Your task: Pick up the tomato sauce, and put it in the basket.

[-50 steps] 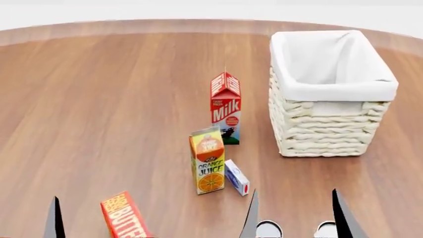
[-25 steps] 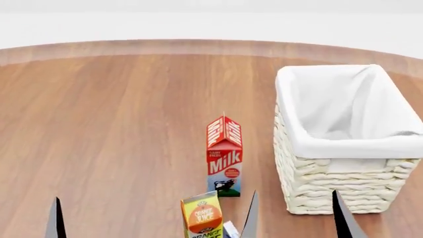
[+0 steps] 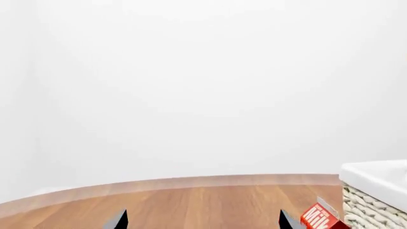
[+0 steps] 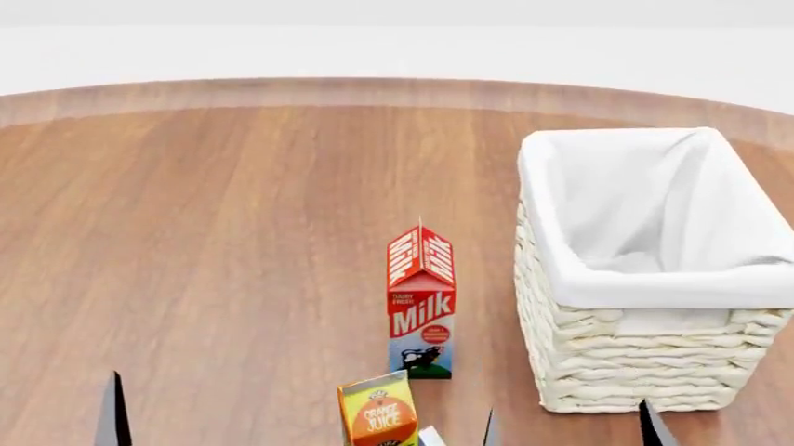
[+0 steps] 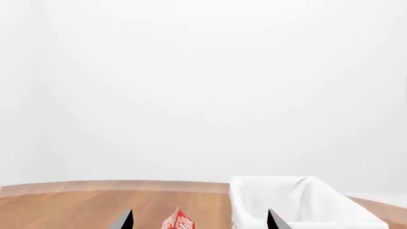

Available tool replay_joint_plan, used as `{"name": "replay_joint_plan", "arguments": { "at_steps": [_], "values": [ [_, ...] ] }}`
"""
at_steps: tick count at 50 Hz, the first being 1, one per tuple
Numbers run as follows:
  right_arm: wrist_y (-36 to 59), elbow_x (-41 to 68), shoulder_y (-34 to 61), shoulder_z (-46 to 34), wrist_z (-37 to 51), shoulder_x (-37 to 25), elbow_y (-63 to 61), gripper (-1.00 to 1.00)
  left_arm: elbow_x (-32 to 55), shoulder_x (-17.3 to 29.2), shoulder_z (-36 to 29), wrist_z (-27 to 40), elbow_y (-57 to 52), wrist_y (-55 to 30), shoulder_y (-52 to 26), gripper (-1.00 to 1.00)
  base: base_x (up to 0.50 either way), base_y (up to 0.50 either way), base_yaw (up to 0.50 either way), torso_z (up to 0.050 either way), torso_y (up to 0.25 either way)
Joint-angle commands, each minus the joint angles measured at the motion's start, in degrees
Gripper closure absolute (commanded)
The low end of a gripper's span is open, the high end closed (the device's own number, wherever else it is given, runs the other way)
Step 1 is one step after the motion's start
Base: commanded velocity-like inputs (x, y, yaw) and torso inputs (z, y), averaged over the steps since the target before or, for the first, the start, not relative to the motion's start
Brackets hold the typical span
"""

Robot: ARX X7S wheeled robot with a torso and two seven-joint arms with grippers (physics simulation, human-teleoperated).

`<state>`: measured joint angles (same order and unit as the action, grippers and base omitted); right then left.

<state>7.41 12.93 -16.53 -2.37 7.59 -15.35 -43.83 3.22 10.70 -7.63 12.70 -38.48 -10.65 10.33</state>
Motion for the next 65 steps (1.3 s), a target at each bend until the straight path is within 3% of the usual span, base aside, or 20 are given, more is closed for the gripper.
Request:
{"name": "replay_joint_plan", "arguments": {
  "at_steps": [1,20,40,62,65],
  "values": [
    [-2.9,0.1,-10.1,3.8,-0.6,-3.0,-0.3,-1.0,0.2,0.4,-0.3,0.5,1.3,0.2,-0.5,-1.0,0.0,0.0,0.0,0.0,0.0],
    [-12.2,1.4,-23.4,6.7,-0.3,-0.1,5.6,-1.0,-0.4,1.2,-0.8,1.8,0.8,-0.1,-0.4,-1.0,0.0,0.0,0.0,0.0,0.0],
    [-17.6,-1.0,-20.3,3.1,-1.7,2.2,20.1,-1.0,-0.5,1.7,-2.0,2.5,1.2,-0.2,-0.5,-1.0,0.0,0.0,0.0,0.0,0.0],
    [-19.5,-2.8,-17.9,0.2,-1.3,2.7,27.4,-1.0,0.2,2.6,-2.5,3.5,1.3,0.0,-0.7,-1.0,0.0,0.0,0.0,0.0,0.0],
    [-20.7,-3.1,-15.6,-0.9,-1.7,3.6,33.0,-1.0,0.0,2.7,-3.1,3.6,2.1,0.1,-1.1,-1.0,0.0,0.0,0.0,0.0,0.0]
  ]
}}
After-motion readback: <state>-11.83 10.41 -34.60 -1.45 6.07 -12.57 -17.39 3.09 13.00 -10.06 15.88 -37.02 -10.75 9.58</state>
